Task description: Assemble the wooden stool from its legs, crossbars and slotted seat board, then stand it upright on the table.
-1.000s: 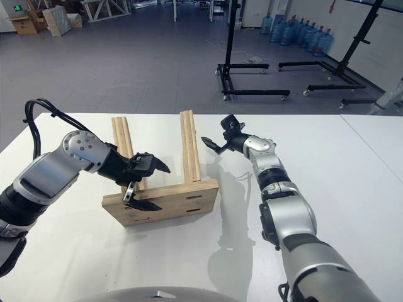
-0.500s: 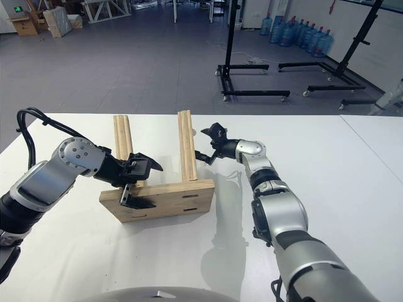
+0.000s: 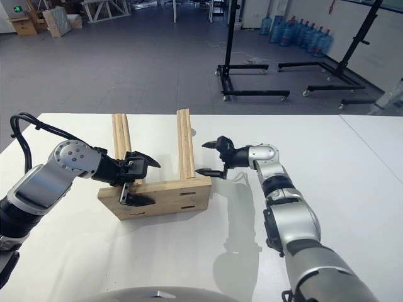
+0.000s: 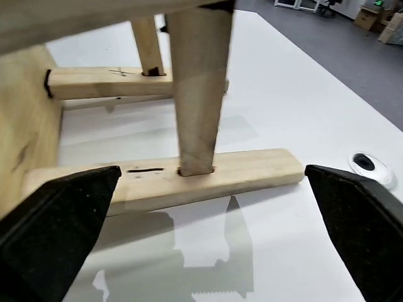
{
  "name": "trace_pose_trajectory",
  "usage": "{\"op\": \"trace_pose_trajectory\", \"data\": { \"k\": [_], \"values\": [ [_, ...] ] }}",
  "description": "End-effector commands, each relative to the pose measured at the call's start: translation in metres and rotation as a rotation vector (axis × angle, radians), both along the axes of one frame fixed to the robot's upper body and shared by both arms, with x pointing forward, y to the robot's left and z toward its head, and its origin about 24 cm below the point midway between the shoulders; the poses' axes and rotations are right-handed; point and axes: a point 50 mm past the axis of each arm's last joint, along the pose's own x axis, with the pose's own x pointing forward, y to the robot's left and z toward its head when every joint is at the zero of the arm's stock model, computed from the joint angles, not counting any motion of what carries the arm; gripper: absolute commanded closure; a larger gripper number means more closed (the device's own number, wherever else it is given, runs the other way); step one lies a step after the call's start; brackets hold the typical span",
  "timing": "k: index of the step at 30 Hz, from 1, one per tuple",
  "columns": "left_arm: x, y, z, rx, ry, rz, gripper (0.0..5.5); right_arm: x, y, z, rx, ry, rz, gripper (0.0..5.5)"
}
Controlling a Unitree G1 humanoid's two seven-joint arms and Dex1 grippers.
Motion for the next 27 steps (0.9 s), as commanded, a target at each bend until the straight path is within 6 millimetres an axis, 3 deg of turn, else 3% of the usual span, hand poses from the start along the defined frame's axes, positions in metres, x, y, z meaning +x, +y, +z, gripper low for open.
{"op": "trace_pose_trajectory", "data": {
  "k": [1, 6, 8, 17, 21, 24, 27],
  "values": [
    [-0.006, 0.007, -0.008, 0.013, 0.037, 0.027, 0.11, -0.025, -0.004, 0.0, -0.001, 0.024, 0.136, 0.1],
    [-0.01, 0.008, -0.006, 0.015, 0.025, 0.007, 0.11, -0.04, 0.016, 0.0, 0.028, 0.048, 0.153, 0.1],
    [-0.013, 0.009, -0.006, 0.013, 0.023, 0.006, 0.11, -0.038, 0.017, 0.004, 0.028, 0.047, 0.123, 0.1],
    [-0.016, 0.003, -0.001, -0.014, 0.017, -0.037, 0.11, 0.014, -0.037, 0.044, -0.082, -0.06, -0.164, 0.1],
    [-0.014, -0.002, 0.003, -0.056, 0.006, -0.057, 0.11, 0.036, -0.023, 0.046, -0.065, -0.155, -0.352, 0.1],
    [-0.011, -0.011, 0.013, -0.08, -0.05, -0.09, 0.11, 0.039, -0.007, 0.035, -0.05, -0.156, -0.376, 0.1],
    [-0.007, -0.017, 0.025, 0.007, -0.133, -0.154, 0.11, 0.037, 0.003, 0.023, -0.05, -0.117, -0.357, 0.1]
  ]
}}
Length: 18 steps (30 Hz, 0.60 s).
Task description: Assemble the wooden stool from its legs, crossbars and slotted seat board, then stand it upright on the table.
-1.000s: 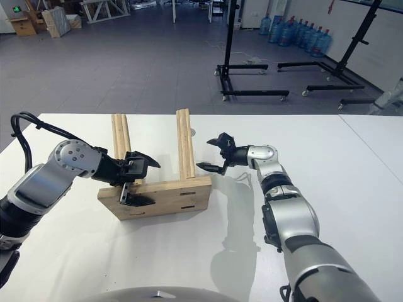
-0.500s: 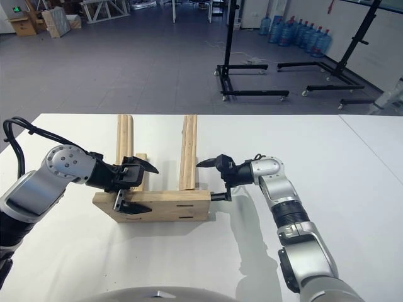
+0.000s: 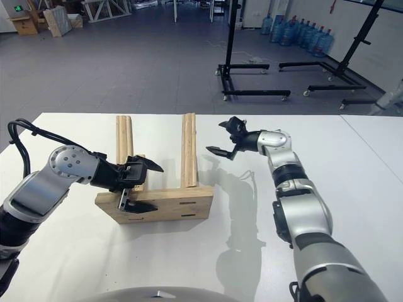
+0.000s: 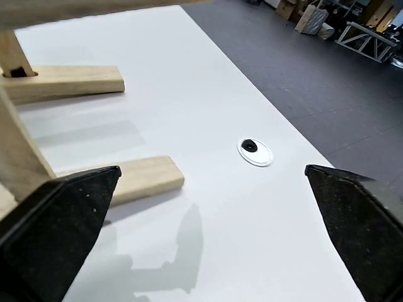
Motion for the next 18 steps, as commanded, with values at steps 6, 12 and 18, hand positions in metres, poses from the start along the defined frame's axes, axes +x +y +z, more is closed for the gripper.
{"op": "trace_pose_trajectory", "data": {
  "k": [6, 12, 18],
  "values": [
    [0.011, -0.002, 0.023, 0.343, -0.203, -0.113, 0.11, -0.001, 0.019, -0.021, -0.039, 0.016, -0.034, 0.1],
    [0.012, 0.002, 0.023, 0.394, -0.169, -0.094, 0.11, 0.01, 0.027, -0.006, 0.015, -0.099, -0.139, 0.1],
    [0.007, -0.001, 0.022, 0.363, -0.162, -0.102, 0.11, 0.015, 0.057, 0.009, 0.033, -0.142, -0.063, 0.1]
  ]
}}
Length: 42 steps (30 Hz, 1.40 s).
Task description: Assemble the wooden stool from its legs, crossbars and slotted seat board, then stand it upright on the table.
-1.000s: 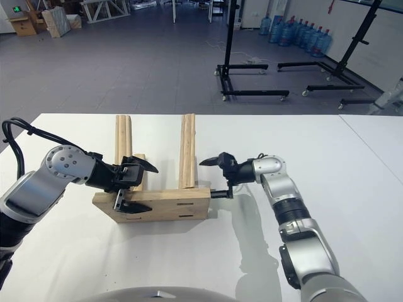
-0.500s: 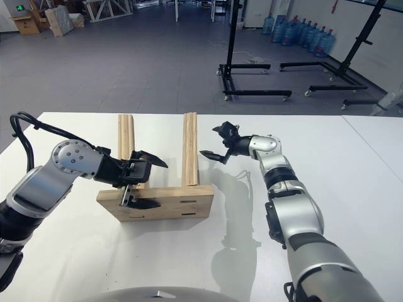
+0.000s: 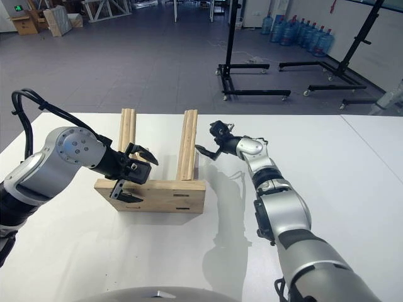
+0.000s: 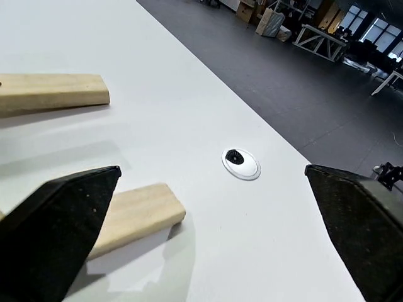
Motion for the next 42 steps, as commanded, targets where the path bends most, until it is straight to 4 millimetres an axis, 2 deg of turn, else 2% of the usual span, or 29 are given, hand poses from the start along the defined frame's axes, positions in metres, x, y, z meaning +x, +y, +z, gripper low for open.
{"op": "trace_pose_trajectory", "data": {
  "k": [1, 4, 8, 12, 15, 18, 21, 24, 26, 27, 29, 32, 34, 36, 39, 42],
  "values": [
    [-0.002, 0.0, -0.001, -0.013, 0.003, 0.006, 0.11, 0.003, 0.022, 0.012, -0.011, -0.022, 0.082, 0.1],
    [-0.003, -0.002, -0.003, -0.02, 0.006, -0.004, 0.11, -0.004, 0.027, 0.001, -0.053, 0.034, 0.176, 0.1],
    [-0.003, -0.002, -0.009, -0.027, 0.008, 0.005, 0.11, -0.018, 0.016, -0.018, -0.093, 0.166, 0.328, 0.1],
    [-0.004, -0.003, -0.012, -0.042, 0.016, 0.015, 0.11, -0.024, 0.009, -0.023, -0.094, 0.2, 0.374, 0.1],
    [-0.005, -0.002, -0.014, -0.043, 0.016, 0.025, 0.11, -0.017, 0.001, -0.017, -0.096, 0.164, 0.278, 0.1],
    [-0.006, -0.001, -0.014, -0.045, 0.016, 0.028, 0.11, -0.004, -0.015, -0.005, -0.107, 0.102, 0.085, 0.1],
    [-0.006, -0.002, -0.014, -0.046, 0.017, 0.025, 0.11, 0.0, -0.016, -0.003, -0.143, 0.055, 0.005, 0.1],
    [-0.007, -0.003, -0.014, -0.05, 0.018, 0.021, 0.11, -0.006, -0.001, -0.01, -0.128, 0.087, 0.112, 0.1],
    [-0.007, -0.004, -0.014, -0.053, 0.016, 0.021, 0.11, -0.014, 0.009, -0.016, -0.08, 0.163, 0.252, 0.1],
    [-0.007, -0.004, -0.014, -0.055, 0.016, 0.021, 0.11, -0.023, 0.013, -0.021, -0.061, 0.229, 0.375, 0.1],
    [-0.007, -0.005, -0.015, -0.06, 0.016, 0.022, 0.11, -0.037, 0.013, -0.029, -0.056, 0.311, 0.558, 0.1],
    [-0.007, -0.006, -0.015, -0.065, 0.017, 0.025, 0.11, -0.04, 0.012, -0.03, -0.063, 0.319, 0.603, 0.1],
    [-0.007, -0.006, -0.015, -0.066, 0.018, 0.027, 0.11, -0.037, 0.012, -0.026, -0.058, 0.293, 0.57, 0.1],
    [-0.007, -0.006, -0.015, -0.067, 0.018, 0.03, 0.11, -0.027, 0.007, -0.021, -0.079, 0.238, 0.439, 0.1],
    [-0.007, -0.006, -0.015, -0.075, 0.015, 0.035, 0.11, -0.012, -0.012, -0.011, -0.122, 0.142, 0.198, 0.1],
    [-0.008, -0.005, -0.014, -0.086, 0.017, 0.046, 0.11, -0.005, -0.029, -0.003, -0.114, 0.087, 0.057, 0.1]
  ]
}}
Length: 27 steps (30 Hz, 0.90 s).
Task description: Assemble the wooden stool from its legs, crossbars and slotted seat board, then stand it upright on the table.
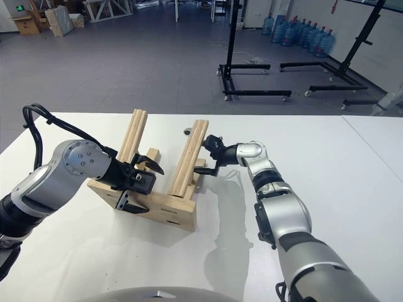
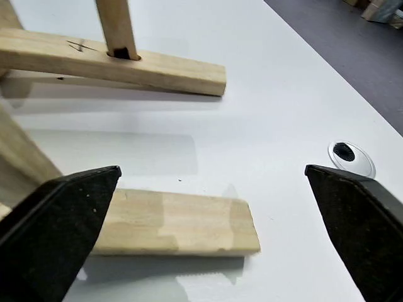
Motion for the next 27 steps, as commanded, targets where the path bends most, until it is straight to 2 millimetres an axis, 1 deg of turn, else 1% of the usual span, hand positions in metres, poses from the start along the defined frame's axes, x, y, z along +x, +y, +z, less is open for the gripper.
{"op": "trace_pose_trajectory", "data": {
  "k": [1, 3, 6, 9, 10, 13, 15, 18, 21, 22, 23, 27],
  "values": [
    [0.0, 0.004, 0.002, -0.016, -0.005, 0.037, 0.11, 0.013, -0.022, 0.021, -0.011, -0.104, -0.161, 0.1],
    [-0.001, 0.003, 0.003, -0.024, 0.0, 0.04, 0.11, 0.015, -0.027, 0.021, -0.011, -0.131, -0.232, 0.1],
    [-0.003, 0.002, 0.005, -0.034, 0.001, 0.043, 0.11, 0.016, -0.027, 0.019, 0.001, -0.136, -0.28, 0.1],
    [-0.003, 0.001, 0.007, -0.036, -0.006, 0.043, 0.11, 0.017, -0.017, 0.017, 0.024, -0.131, -0.273, 0.1],
    [-0.004, 0.0, 0.007, -0.037, -0.005, 0.039, 0.11, 0.016, -0.011, 0.015, 0.037, -0.123, -0.255, 0.1],
    [-0.005, -0.002, 0.005, -0.04, -0.003, 0.034, 0.11, 0.008, 0.012, 0.008, 0.114, -0.064, -0.115, 0.1],
    [-0.006, -0.003, 0.004, -0.041, -0.002, 0.036, 0.11, 0.0, 0.022, 0.004, 0.166, -0.018, 0.0, 0.1],
    [-0.006, -0.004, 0.003, -0.05, -0.003, 0.044, 0.11, -0.016, 0.029, 0.0, 0.207, 0.005, 0.189, 0.1],
    [-0.006, -0.004, 0.002, -0.055, -0.006, 0.053, 0.11, -0.035, 0.033, -0.002, 0.227, -0.019, 0.278, 0.1],
    [-0.006, -0.004, 0.002, -0.056, -0.007, 0.057, 0.11, -0.038, 0.034, -0.001, 0.234, -0.025, 0.277, 0.1],
    [-0.006, -0.004, 0.002, -0.058, -0.007, 0.06, 0.11, -0.036, 0.032, 0.0, 0.237, -0.031, 0.245, 0.1],
    [-0.004, -0.003, 0.001, -0.057, -0.01, 0.067, 0.11, -0.021, 0.014, 0.007, 0.197, -0.062, 0.082, 0.1]
  ]
}}
